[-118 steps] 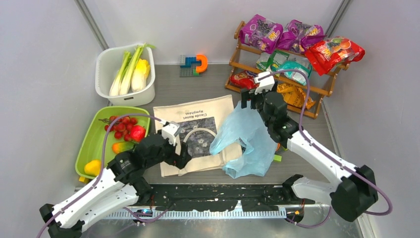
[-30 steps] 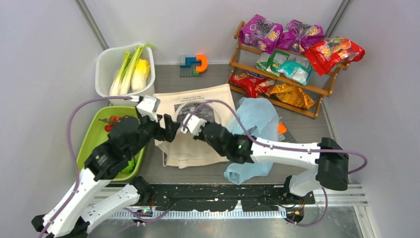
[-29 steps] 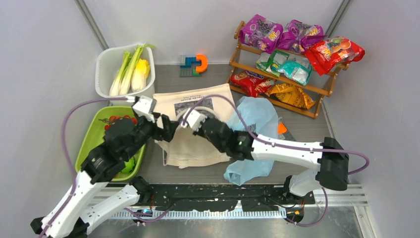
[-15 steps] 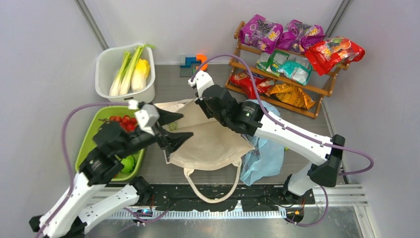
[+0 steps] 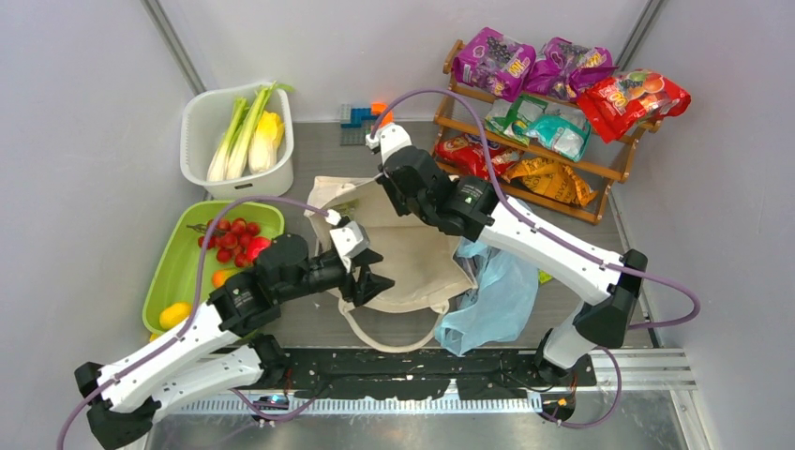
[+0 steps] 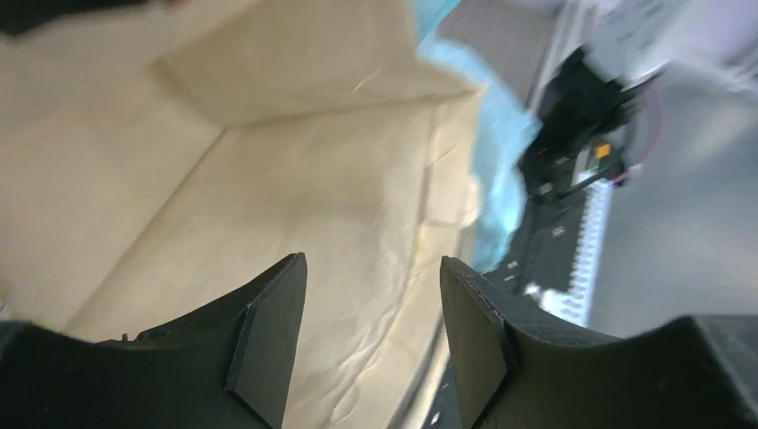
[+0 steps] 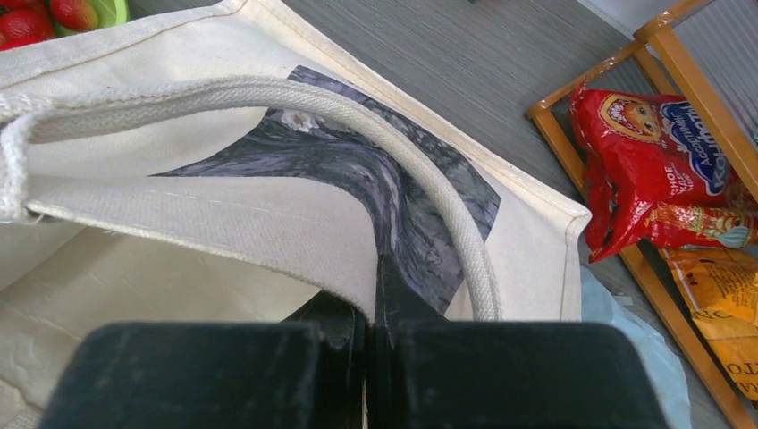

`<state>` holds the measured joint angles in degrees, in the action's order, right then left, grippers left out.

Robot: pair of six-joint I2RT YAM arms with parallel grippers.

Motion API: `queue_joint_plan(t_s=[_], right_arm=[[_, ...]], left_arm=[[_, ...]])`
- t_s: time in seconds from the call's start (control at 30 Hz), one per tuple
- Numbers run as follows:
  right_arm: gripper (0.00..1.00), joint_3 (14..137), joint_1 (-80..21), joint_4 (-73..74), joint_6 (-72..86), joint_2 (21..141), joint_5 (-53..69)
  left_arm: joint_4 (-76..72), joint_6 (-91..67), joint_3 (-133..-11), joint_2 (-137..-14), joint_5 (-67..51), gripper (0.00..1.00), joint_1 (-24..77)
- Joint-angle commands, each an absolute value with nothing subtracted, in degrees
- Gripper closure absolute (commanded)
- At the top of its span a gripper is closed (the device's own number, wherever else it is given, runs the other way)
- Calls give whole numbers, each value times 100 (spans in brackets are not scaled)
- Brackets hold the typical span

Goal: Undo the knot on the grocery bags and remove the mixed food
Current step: Adjust the takeout bag at the center of the board.

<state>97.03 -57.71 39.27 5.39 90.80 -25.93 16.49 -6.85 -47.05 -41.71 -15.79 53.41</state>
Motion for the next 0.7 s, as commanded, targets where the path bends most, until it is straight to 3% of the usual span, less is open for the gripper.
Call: queue_joint_plan(t_s=[0.0,0.17,0.67], right_arm=[[95,10109,-5748,3638,835,8806,-2193],[95,10123,-5748,3716,1114,8604,-1631],[95,10066,-5748,3873,1217,7888,-1239]], left_arm=[[1680,-205,-4374,-4275,-123,41,5360],[1632,-108,-4585,-4961,1115,41,5361],[1929,259,-4735,-6413,2086,33,5199]])
